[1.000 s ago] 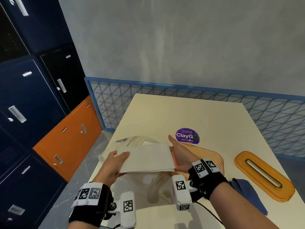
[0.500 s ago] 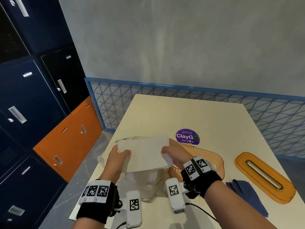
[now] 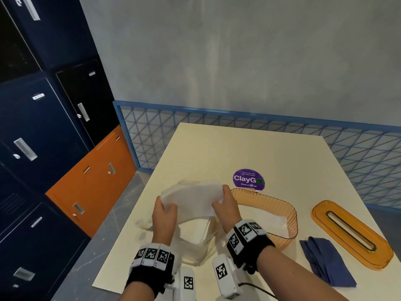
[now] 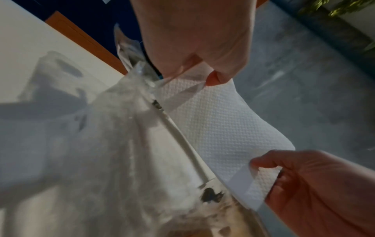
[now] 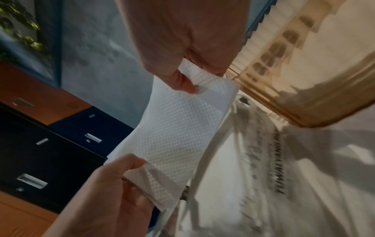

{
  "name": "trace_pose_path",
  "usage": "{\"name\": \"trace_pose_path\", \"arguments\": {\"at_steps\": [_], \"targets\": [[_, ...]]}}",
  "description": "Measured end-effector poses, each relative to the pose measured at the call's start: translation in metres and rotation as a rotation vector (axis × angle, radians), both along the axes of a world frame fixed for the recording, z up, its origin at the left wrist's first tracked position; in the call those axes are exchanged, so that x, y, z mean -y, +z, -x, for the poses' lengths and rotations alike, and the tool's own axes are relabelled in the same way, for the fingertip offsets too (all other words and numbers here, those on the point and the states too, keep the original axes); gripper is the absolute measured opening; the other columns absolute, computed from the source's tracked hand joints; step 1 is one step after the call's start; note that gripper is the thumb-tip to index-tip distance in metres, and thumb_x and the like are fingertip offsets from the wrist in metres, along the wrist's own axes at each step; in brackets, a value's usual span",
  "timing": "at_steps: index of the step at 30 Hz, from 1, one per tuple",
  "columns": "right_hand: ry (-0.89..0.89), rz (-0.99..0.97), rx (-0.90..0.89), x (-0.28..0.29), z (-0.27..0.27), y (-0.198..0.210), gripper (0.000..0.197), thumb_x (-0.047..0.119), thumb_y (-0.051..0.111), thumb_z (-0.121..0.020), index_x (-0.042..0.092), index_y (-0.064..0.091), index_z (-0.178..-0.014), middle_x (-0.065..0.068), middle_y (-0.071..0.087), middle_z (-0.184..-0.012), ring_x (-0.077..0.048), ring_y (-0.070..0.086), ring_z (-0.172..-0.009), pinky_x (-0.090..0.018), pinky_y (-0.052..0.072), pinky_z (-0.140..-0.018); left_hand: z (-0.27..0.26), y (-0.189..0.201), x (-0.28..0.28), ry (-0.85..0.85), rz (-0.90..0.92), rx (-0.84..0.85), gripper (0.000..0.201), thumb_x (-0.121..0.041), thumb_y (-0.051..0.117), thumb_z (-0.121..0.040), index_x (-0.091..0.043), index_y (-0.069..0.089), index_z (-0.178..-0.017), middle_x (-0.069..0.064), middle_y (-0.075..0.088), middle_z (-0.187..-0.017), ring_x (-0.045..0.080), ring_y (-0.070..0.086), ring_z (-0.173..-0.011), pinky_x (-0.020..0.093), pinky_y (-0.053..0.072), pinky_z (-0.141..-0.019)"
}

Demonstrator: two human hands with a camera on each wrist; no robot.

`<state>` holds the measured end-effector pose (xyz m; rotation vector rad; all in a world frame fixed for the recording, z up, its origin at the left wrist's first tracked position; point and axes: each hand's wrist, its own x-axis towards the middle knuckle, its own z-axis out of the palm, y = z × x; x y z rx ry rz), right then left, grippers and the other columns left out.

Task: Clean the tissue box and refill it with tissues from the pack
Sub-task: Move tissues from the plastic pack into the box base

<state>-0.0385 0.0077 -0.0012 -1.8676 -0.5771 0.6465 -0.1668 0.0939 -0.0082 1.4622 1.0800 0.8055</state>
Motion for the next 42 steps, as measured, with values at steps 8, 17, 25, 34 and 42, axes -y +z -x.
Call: {"name": "trace_pose_path", "arguments": {"at_steps": [8, 17, 25, 34, 42], "targets": [[0.128, 0.147, -0.078, -0.003, -0.009, 0.009, 0.062, 0.001, 0.045, -0.088, 0.017, 0.019, -0.142, -0.016, 0.048, -0.129, -0.030, 0.051, -0.116, -0.034, 0.044, -0.094, -0.006, -0.002, -0.008, 0.004, 0.010, -0.066, 0.048, -0.002, 0.048, -0.091, -0.009, 0.030, -0.135, 0.010, 0.050, -0.119, 0.021, 0.048, -0.101, 0.030, 0.040, -0.088], [0.127, 0.165, -0.066, -0.005, -0.013, 0.022, 0.067, -0.001, 0.035, -0.093, 0.013, 0.002, -0.150, -0.016, 0.040, -0.141, -0.030, 0.045, -0.124, -0.023, 0.035, -0.089, -0.016, 0.002, -0.011, -0.066, 0.029, -0.182, 0.061, 0.004, 0.042, -0.091, -0.012, 0.019, -0.146, 0.018, 0.045, -0.137, 0.034, 0.046, -0.124, 0.038, 0.037, -0.102], [0.067, 0.178, -0.190, 0.009, -0.044, 0.034, 0.064, 0.012, 0.048, -0.092, 0.013, 0.018, -0.148, -0.011, 0.029, -0.152, -0.027, 0.034, -0.137, -0.033, 0.034, -0.107, -0.019, 0.003, -0.026, -0.099, 0.196, -0.134, 0.054, 0.002, 0.042, -0.093, -0.011, 0.025, -0.144, 0.013, 0.047, -0.136, 0.027, 0.048, -0.119, 0.036, 0.038, -0.102], [0.025, 0.041, -0.396, 0.038, -0.057, 0.038, 0.038, 0.002, 0.058, -0.083, 0.006, 0.053, -0.121, -0.012, 0.063, -0.110, -0.025, 0.061, -0.093, -0.032, 0.053, -0.070, -0.030, 0.013, -0.024, -0.222, 0.392, -0.101, 0.046, -0.008, 0.046, -0.093, -0.018, 0.037, -0.137, 0.009, 0.058, -0.104, 0.024, 0.053, -0.087, 0.027, 0.041, -0.065], [0.248, 0.221, -0.104, 0.019, -0.063, 0.061, 0.050, 0.019, 0.076, -0.073, 0.008, 0.059, -0.119, -0.008, 0.066, -0.113, -0.023, 0.065, -0.097, -0.031, 0.054, -0.078, -0.002, 0.032, -0.022, -0.510, 0.637, -0.032, 0.015, -0.030, 0.054, -0.092, -0.020, 0.065, -0.090, 0.002, 0.071, -0.074, 0.017, 0.064, -0.072, 0.030, 0.049, -0.067]]}}
